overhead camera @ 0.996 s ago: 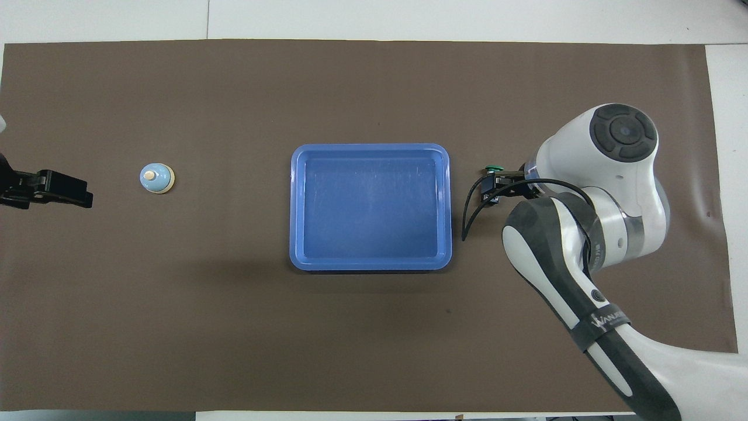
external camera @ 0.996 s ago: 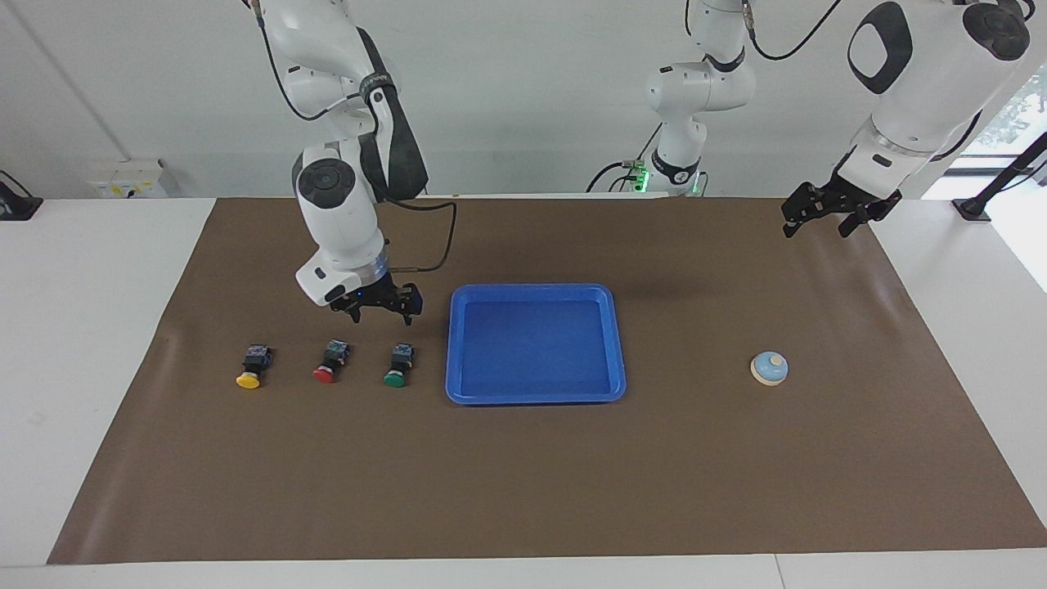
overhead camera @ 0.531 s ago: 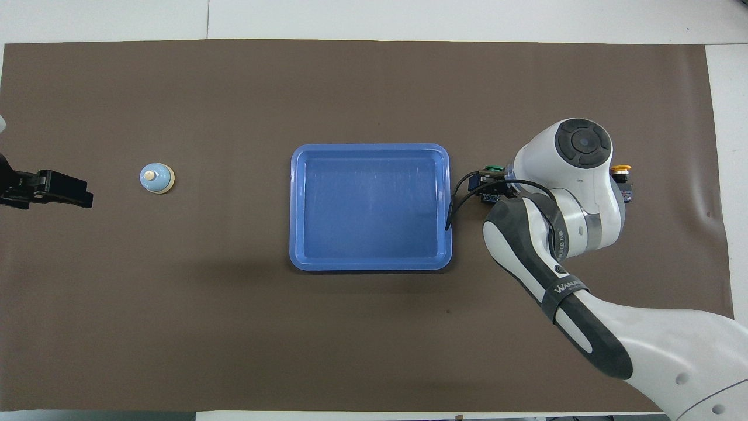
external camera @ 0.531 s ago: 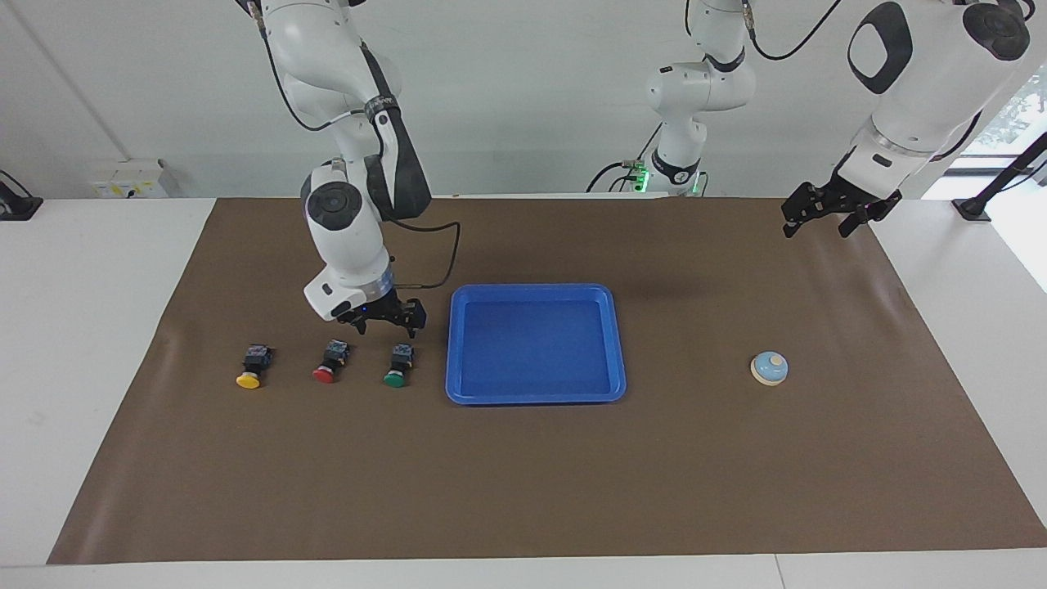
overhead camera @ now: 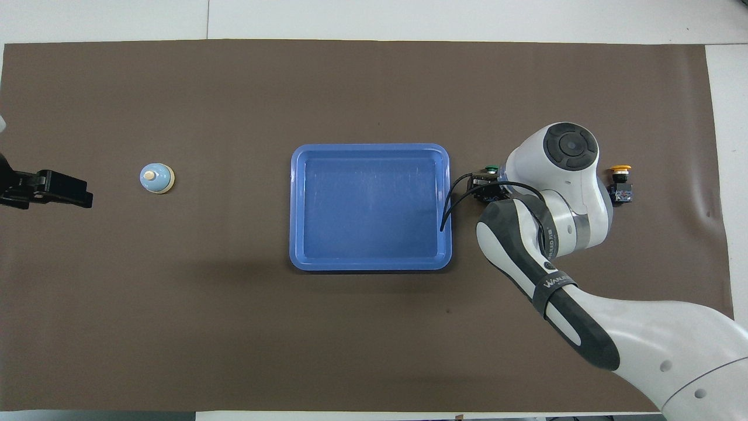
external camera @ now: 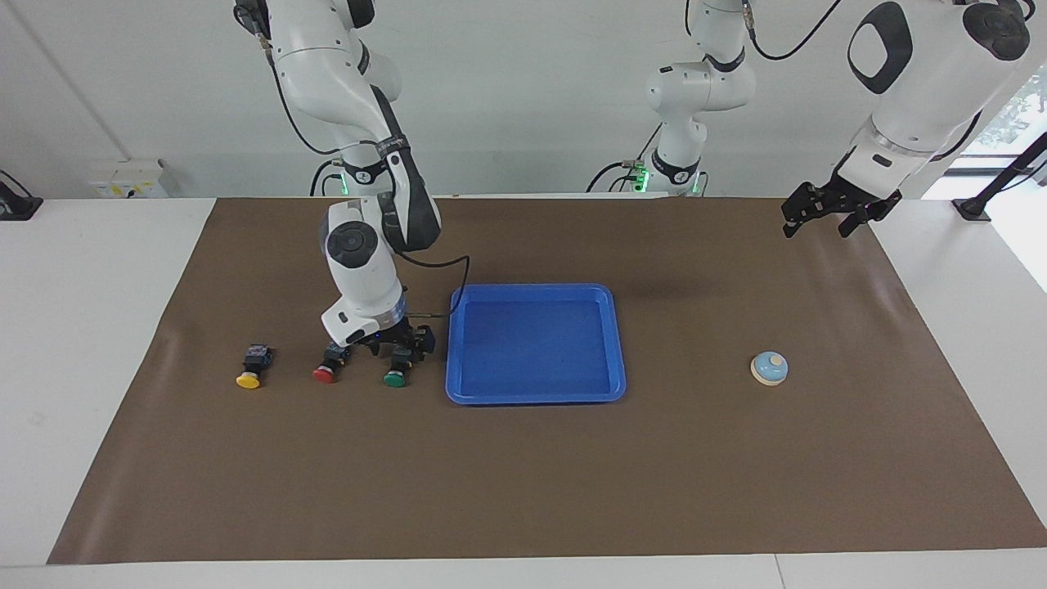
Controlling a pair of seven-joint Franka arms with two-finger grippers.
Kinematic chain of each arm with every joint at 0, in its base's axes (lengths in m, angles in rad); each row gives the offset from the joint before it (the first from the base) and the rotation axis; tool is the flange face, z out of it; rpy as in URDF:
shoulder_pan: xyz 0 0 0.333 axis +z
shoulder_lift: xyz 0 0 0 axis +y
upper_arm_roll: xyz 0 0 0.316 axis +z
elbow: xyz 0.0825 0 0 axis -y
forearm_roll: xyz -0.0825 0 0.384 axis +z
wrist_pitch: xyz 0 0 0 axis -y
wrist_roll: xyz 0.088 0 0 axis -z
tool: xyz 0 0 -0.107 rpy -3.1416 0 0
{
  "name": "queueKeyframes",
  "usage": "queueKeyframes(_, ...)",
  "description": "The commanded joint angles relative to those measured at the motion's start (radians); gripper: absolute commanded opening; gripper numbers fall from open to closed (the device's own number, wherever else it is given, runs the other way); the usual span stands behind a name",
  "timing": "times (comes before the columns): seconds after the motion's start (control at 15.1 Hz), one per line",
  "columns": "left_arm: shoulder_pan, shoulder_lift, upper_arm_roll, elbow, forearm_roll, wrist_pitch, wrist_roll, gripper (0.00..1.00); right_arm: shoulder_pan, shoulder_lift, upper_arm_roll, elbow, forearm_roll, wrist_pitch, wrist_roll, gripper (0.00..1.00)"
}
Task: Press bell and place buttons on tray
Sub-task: 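Reach the right gripper to the green button and grasp it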
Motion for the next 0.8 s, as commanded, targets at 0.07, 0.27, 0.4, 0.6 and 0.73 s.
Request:
queueKeyframes(0.07,0.001,-0.018,0.002,-0.018,-0.002,0.006,-0.004,1.0,0.002,0.004,0.005,-0.001,-0.005,0.017,0.052,0.0)
queueKeyframes(0.27,0.001,-0.018,0.002,-0.018,0.0,0.006,-0.004,1.0,0.01,0.002,0.005,0.008,-0.007,0.006,0.058,0.0)
queueKeyframes(0.4,0.001,-0.018,0.002,-0.018,0.0,0.006,-0.004,1.0,0.01,-0.001,0.005,0.039,-0.007,-0.026,0.056,0.0)
queueKeyframes(0.6,0.001,-0.018,0.002,-0.018,-0.002,0.006,-0.004,1.0,0.016,-0.002,0.006,0.164,-0.008,-0.185,0.055,0.0)
queueKeyframes(0.73,0.001,-0.018,0.002,-0.018,0.0,0.006,-0.004,1.0,0.057,-0.001,0.006,0.253,-0.005,-0.288,0.059,0.0)
